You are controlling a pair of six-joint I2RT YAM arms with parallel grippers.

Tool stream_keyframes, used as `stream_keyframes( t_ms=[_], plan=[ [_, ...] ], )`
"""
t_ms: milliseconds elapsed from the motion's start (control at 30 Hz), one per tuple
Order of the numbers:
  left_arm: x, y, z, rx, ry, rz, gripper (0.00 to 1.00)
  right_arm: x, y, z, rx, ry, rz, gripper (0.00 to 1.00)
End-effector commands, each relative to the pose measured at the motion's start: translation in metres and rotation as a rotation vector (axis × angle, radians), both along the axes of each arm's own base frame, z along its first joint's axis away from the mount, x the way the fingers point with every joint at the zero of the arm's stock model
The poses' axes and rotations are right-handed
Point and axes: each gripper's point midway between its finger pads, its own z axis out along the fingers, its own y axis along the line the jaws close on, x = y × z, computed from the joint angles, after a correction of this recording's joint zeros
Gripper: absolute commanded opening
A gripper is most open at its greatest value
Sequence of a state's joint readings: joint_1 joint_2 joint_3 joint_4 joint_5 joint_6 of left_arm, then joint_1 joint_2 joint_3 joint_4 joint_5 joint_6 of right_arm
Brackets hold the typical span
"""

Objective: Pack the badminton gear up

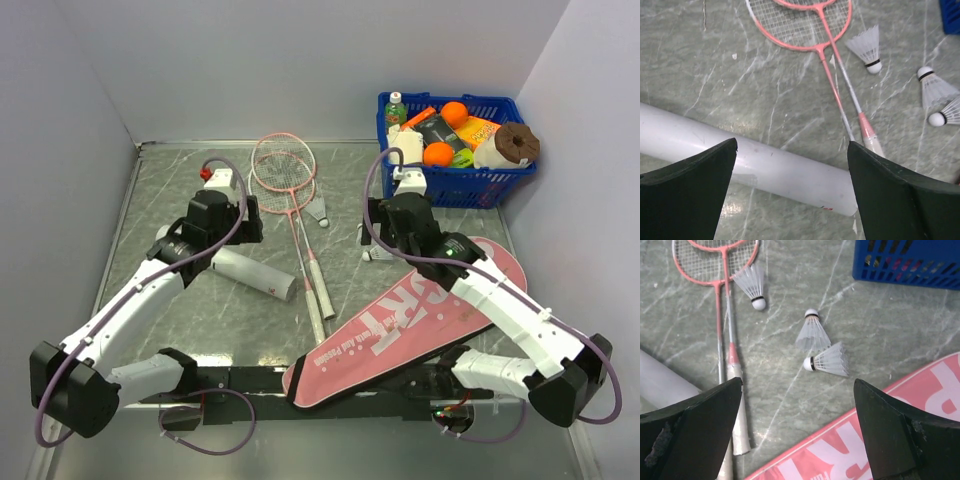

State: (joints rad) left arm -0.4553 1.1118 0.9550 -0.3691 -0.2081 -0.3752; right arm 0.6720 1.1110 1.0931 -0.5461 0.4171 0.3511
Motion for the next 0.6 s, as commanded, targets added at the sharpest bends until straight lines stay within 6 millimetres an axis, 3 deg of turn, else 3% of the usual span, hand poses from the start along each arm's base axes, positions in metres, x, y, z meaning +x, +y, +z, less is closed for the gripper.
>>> stream_keyframes(
  t_ms=[0, 200, 300, 467, 567],
  plan=[
    [0.0, 0.002, 0.003, 0.024, -0.023, -0.008, 0.97, -0.004, 0.0, 0.014, 0.031, -0.037, 0.009, 1.0],
    [-0.005, -0.006, -0.001, 0.033, -0.01, -0.07, 0.96, -0.008, 0.009, -0.006, -0.027, 0.04, 0.083, 1.0],
    [-0.006, -0.004, -0.003, 0.068, 0.0, -0.07, 0.96, -0.014, 0.023, -0.015, -0.015, 0.092, 0.165, 1.0],
    [-0.007, 0.0, 0.008, 0.232, -0.017, -0.076, 0.96, -0.037, 0.063, -0.028, 0.023, 0.181, 0.36, 1.0],
    [-0.01, -0.002, 0.004, 0.339, -0.02, -0.133, 0.97, -0.044, 0.068, -0.044, -0.027, 0.213, 0.385, 1.0]
  ],
)
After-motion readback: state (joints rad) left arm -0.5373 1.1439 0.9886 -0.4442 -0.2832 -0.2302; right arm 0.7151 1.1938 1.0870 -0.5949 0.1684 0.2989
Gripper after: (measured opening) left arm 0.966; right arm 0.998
